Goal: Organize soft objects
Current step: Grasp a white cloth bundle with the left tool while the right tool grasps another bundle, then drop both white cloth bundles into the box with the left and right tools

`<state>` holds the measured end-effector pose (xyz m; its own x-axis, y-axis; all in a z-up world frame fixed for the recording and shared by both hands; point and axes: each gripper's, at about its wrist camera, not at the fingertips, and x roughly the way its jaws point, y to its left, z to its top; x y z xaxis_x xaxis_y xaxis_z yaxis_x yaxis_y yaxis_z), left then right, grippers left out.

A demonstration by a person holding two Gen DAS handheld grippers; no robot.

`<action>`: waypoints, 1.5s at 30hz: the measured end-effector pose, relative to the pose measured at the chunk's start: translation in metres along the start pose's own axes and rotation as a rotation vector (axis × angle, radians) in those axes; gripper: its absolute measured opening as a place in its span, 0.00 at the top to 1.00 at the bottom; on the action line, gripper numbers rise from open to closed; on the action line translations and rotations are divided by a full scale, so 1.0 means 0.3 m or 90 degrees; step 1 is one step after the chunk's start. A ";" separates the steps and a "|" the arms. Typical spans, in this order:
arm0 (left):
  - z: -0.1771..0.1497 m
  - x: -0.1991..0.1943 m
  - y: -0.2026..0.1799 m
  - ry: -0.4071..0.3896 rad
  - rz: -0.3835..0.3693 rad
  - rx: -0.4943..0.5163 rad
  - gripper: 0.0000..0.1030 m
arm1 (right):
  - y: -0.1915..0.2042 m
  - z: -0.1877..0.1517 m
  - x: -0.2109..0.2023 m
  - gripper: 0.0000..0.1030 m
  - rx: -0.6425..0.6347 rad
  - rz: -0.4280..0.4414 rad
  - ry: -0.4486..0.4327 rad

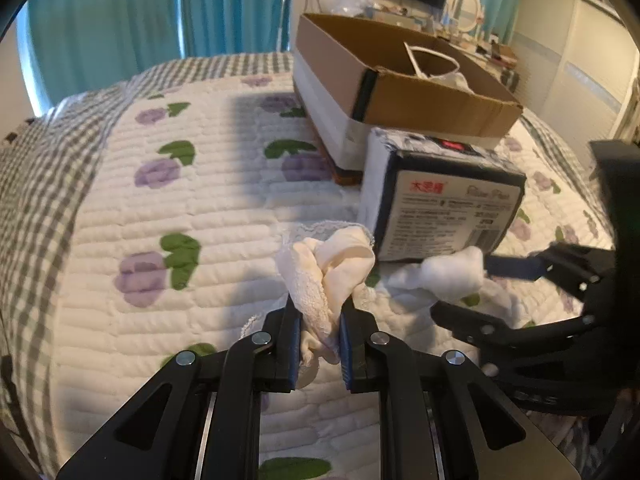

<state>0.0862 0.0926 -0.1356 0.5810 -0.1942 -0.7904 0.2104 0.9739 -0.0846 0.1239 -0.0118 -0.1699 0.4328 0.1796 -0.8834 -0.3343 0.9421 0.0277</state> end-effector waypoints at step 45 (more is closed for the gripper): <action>0.461 -0.436 -0.294 -0.180 0.034 0.055 0.86 | -0.217 0.238 -0.822 0.84 -0.029 -0.024 -0.302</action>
<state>0.1003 0.0160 0.0592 0.7862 -0.1791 -0.5914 0.2324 0.9725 0.0144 0.0988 -0.0973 0.0795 0.7757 0.2657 -0.5724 -0.3436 0.9386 -0.0300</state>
